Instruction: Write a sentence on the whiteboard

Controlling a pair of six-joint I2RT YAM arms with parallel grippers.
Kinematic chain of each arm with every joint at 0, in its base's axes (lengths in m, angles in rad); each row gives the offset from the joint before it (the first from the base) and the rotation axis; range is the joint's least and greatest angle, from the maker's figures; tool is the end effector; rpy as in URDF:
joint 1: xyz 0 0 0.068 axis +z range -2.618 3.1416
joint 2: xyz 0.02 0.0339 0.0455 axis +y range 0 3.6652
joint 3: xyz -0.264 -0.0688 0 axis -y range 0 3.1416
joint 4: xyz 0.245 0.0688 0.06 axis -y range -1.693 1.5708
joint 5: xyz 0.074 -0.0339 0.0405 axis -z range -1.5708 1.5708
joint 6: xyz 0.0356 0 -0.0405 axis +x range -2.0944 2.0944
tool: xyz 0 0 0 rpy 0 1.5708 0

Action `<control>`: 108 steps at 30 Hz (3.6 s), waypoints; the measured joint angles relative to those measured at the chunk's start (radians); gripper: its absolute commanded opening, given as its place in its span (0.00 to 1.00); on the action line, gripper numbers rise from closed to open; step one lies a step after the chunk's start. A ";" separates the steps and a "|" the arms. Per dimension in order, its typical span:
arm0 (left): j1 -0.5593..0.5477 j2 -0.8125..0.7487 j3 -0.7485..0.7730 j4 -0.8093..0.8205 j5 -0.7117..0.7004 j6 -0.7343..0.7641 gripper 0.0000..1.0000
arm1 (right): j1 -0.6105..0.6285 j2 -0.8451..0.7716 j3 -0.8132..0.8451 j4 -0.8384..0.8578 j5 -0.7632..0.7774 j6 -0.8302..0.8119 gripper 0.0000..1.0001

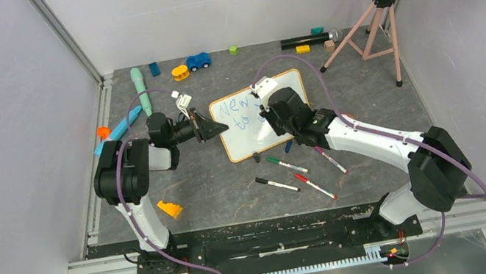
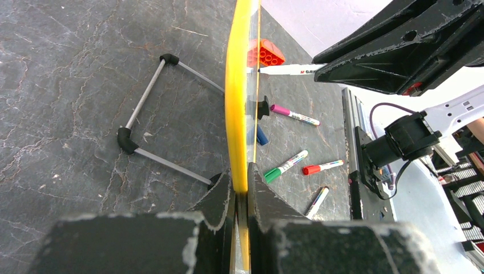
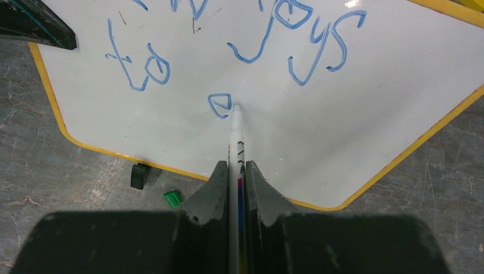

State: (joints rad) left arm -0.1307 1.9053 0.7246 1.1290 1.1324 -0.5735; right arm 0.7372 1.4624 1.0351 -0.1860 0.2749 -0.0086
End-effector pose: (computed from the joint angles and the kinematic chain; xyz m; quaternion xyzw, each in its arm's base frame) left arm 0.3372 -0.0768 0.1545 0.2260 0.6782 -0.5655 0.4113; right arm 0.2492 0.2132 0.2667 -0.2615 0.8418 0.0490 0.4697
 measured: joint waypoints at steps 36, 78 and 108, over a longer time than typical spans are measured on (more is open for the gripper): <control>0.000 0.000 -0.001 0.002 -0.002 0.000 0.02 | 0.000 0.017 -0.021 -0.006 0.007 0.000 0.00; 0.000 0.000 -0.001 0.001 -0.004 -0.001 0.02 | -0.030 0.016 -0.014 -0.017 -0.012 0.014 0.00; 0.000 0.000 -0.001 -0.001 -0.005 -0.001 0.02 | -0.043 0.055 0.085 -0.078 -0.012 0.020 0.00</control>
State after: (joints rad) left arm -0.1303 1.9053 0.7235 1.1282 1.1275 -0.5743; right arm 0.6945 1.5177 1.1198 -0.2638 0.2630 0.0113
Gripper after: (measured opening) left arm 0.100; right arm 0.118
